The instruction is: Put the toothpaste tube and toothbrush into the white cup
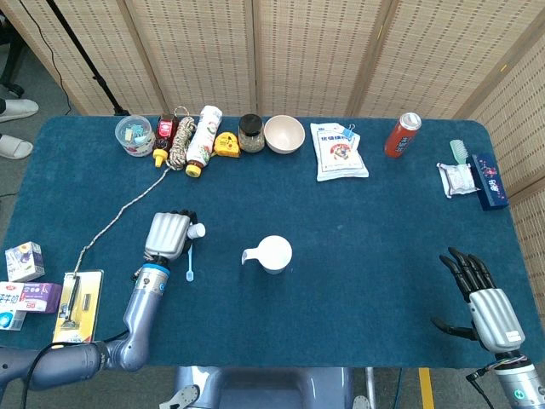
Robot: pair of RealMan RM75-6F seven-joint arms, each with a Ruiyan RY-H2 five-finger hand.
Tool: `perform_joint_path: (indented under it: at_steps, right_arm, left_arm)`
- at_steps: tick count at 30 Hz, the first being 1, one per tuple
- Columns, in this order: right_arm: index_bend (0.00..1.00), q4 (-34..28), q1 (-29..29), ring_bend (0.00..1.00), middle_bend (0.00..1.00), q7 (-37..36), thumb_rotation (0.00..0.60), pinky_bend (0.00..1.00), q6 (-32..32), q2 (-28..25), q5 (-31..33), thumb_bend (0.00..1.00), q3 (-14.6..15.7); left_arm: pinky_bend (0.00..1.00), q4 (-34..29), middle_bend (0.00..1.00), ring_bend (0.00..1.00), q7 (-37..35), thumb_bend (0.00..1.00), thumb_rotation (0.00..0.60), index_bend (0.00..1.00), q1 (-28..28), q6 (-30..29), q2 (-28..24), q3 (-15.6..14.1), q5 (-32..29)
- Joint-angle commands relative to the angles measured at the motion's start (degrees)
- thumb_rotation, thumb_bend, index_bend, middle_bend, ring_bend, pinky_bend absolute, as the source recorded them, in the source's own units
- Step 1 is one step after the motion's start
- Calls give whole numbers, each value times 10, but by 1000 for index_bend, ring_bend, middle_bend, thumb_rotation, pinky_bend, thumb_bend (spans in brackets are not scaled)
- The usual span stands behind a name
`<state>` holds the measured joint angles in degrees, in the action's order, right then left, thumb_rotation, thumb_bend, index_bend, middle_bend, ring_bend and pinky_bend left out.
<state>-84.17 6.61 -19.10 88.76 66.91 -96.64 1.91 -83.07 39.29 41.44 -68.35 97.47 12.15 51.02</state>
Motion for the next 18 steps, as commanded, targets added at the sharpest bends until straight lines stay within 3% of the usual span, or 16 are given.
perform_joint_path:
  at_steps: [1,18]
  right_arm:
    - [0,-1,0,0,0,0,600,35,0,0,0,72,0]
    - [0,-4,-2,0,0,1,600,48,0,1,3,71,-3]
  left_arm:
    - [560,-18,465,488,-3,421,600,624,-5,-5,-12,1,4]
    - [560,-159,480,496,43,421,600,641,-18,-55,-87,12,3]
